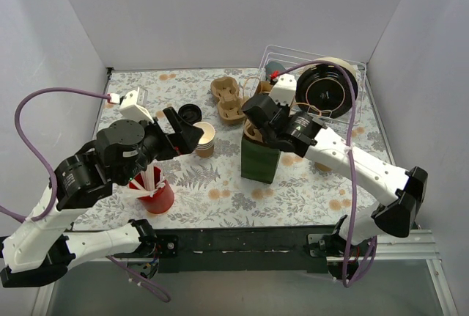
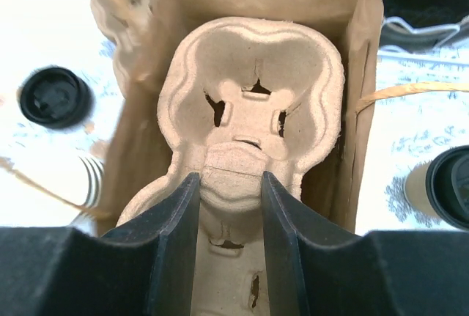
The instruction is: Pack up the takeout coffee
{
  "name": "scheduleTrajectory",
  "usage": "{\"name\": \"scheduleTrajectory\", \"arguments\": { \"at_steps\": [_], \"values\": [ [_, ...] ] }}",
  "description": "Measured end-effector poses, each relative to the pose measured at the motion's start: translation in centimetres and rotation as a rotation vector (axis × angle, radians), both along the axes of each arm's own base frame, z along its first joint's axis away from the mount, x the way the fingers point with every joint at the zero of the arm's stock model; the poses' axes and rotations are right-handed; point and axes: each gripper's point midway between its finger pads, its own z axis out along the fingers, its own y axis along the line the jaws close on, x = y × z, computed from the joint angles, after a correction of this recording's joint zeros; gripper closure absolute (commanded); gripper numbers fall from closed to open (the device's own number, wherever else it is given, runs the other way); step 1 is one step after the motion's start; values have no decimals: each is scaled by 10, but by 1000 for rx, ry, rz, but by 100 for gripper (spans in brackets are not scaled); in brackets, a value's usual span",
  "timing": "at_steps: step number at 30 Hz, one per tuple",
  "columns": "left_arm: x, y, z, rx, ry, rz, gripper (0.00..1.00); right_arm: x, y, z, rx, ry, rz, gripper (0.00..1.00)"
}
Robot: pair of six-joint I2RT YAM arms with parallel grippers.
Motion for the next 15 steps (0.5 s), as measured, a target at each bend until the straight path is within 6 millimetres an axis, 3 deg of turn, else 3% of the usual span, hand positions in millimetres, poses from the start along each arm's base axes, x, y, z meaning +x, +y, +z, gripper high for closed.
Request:
{"name": "scheduleTrajectory", "arguments": {
  "at_steps": [5, 15],
  "values": [
    [0, -1, -5, 8, 9, 0, 2, 3, -5, 15, 27, -68, -7, 89],
    [2, -9, -15, 31, 33, -16, 2, 6, -14, -8, -22, -93, -31, 89]
  ]
}}
